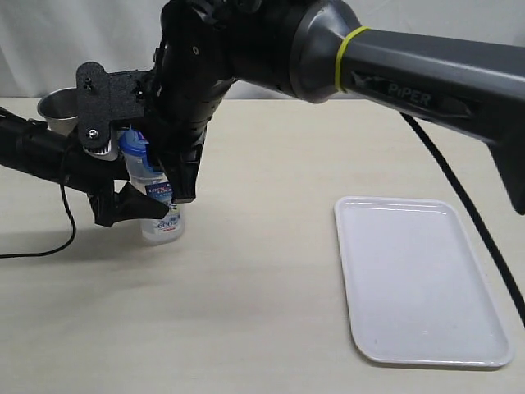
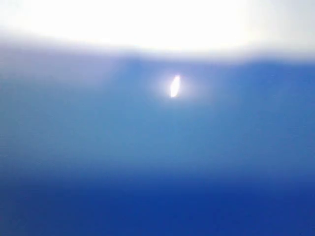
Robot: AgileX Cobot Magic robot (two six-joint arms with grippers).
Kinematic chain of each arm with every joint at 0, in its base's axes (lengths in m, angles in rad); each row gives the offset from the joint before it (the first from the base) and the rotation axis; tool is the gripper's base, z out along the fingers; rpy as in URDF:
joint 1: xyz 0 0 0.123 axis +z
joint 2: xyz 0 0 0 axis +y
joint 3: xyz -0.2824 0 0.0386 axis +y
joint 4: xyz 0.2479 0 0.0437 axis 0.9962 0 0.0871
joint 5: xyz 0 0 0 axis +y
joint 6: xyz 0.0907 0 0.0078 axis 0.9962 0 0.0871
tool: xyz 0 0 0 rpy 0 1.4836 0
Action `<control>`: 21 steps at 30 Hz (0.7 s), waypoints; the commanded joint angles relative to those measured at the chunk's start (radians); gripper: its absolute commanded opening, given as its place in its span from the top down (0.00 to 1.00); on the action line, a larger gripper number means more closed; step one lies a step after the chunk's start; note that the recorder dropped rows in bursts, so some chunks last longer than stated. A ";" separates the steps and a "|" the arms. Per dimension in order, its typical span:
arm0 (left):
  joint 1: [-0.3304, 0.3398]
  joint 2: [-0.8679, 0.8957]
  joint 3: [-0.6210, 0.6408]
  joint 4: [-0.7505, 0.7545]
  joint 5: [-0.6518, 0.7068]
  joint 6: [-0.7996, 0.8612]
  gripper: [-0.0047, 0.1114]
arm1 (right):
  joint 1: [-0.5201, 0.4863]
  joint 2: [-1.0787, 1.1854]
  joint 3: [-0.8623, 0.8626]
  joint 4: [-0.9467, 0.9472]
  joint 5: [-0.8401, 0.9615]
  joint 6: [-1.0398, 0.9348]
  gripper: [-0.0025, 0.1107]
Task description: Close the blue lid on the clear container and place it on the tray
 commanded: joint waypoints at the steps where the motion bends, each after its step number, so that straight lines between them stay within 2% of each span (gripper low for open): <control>1: -0.012 -0.005 -0.003 -0.024 0.085 0.024 0.96 | 0.001 0.089 0.086 0.027 0.037 -0.027 0.64; 6: -0.012 -0.005 -0.003 -0.024 0.085 0.024 0.96 | 0.001 0.089 0.128 0.027 0.032 -0.053 0.73; 21: -0.012 -0.005 -0.003 -0.026 0.097 0.024 0.96 | 0.001 0.113 0.133 0.042 -0.014 -0.031 0.73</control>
